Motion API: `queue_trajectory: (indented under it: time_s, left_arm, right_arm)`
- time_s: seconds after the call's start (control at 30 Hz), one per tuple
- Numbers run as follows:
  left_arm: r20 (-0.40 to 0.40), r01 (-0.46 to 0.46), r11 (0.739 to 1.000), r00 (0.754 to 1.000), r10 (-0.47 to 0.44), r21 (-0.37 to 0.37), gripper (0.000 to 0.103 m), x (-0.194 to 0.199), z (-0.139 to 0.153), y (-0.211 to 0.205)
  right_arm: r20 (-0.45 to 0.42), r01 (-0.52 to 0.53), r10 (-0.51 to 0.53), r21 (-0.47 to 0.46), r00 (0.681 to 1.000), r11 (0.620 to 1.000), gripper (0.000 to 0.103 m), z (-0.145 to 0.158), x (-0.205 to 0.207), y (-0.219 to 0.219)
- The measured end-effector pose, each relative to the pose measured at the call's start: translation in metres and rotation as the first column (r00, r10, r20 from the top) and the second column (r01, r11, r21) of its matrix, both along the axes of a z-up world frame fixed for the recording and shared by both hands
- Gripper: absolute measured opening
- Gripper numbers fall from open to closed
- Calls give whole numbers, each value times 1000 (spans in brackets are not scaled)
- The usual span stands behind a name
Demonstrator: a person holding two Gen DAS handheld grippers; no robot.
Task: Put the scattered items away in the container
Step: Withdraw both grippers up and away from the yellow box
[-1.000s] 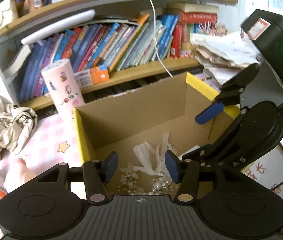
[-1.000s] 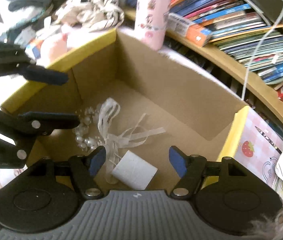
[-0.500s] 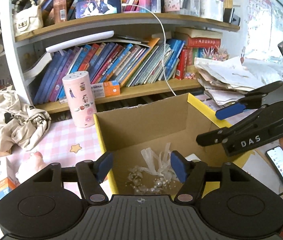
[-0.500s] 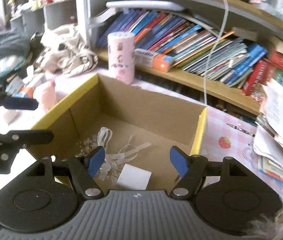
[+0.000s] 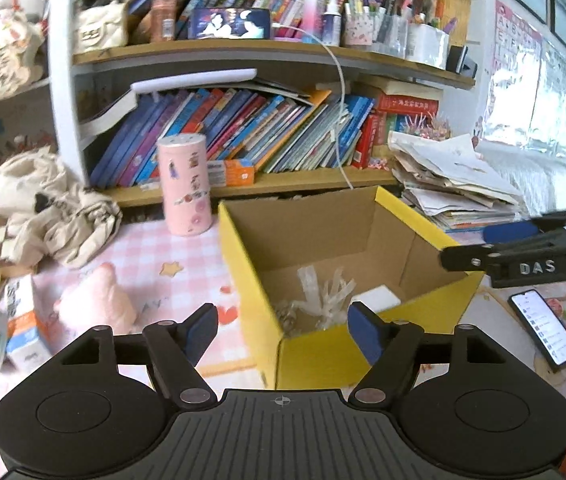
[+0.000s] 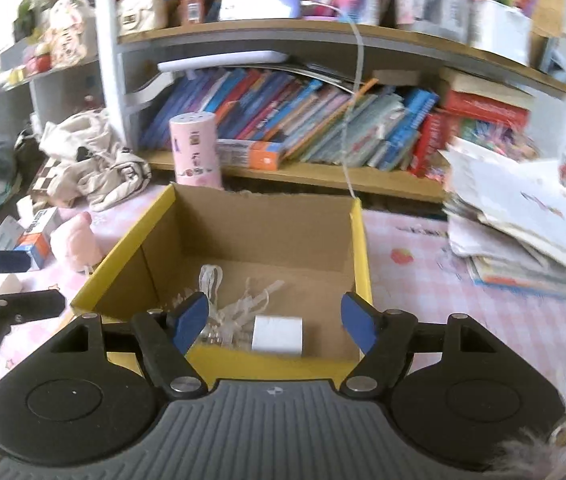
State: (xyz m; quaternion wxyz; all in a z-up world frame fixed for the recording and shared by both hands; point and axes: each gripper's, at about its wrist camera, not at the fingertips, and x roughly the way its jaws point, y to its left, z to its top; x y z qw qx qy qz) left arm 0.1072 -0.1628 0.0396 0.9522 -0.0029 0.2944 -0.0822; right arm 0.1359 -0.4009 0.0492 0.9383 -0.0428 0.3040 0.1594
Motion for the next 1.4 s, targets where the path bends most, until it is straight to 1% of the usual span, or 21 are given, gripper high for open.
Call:
queue_trajectory:
  time_s: [0.13,0.3,0.37,0.47,0.6,0.77,1.07,1.4]
  left_arm:
    - [-12,2,1000,1000,-2,-22,74,-17,-3,14]
    - [-20,20,999,1000,-20,-30,76,-35,-5,27]
    - [-24,23,999,999,-24,-30,81,-41,-6,31]
    - [-29,20,1000,999,-20,-23,84,-51,-9,37]
    - [-37,17,1000,999,-17,-10,85,-65,-13,46]
    - [-48,-1,1000,999,1,4,90,-81,-16,65]
    - [-91,-39,999,995,39,-1,91,-101,-24,102]
    - [-124,-95,995,988,91,-25,91,-117,-31,134]
  right_arm:
    - [-11,70,-70,7,997,997,72,-7,-28,5]
    - [-36,131,-131,7,991,991,72,-16,-61,19]
    - [-38,147,-147,3,988,989,72,-19,-73,26]
    - [-29,179,-179,-4,984,984,72,-23,-89,37]
    - [-16,225,-226,-50,974,973,75,-33,-108,57]
    - [-18,214,-216,-68,976,974,79,-38,-122,80]
    - [-54,174,-179,-81,982,981,84,-47,-138,120]
    - [-79,84,-94,-120,992,989,85,-50,-147,160]
